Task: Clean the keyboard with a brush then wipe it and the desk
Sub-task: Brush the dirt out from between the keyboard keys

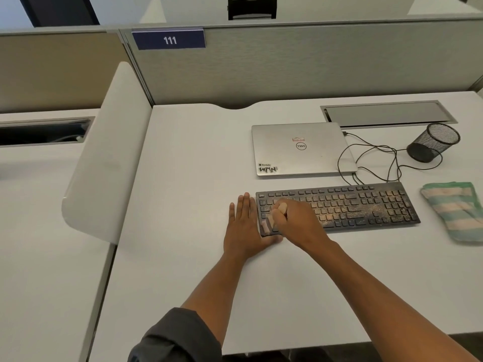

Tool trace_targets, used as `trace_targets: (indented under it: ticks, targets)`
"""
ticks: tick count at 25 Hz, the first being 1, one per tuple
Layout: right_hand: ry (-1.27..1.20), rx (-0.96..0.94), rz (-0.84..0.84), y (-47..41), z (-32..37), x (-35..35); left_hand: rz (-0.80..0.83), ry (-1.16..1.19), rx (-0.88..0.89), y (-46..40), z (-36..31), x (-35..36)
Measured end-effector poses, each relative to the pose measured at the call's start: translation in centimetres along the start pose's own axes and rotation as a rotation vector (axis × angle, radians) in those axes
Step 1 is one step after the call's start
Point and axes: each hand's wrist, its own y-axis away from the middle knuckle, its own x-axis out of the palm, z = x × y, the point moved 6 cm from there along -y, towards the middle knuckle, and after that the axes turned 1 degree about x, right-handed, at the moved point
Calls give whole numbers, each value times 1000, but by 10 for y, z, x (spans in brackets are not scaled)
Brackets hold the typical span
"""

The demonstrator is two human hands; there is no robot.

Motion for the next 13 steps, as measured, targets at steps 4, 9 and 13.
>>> trace_targets:
  ticks: [4, 9, 13]
  targets:
    - [-93, 21, 6, 8, -2, 4, 7, -26, 3, 0, 0, 1]
    - [-24, 34, -67, 19, -10, -8, 1, -33, 5, 0, 0, 2]
    - [-105, -13, 12, 25, -2, 3, -3, -42, 13, 1, 1, 1]
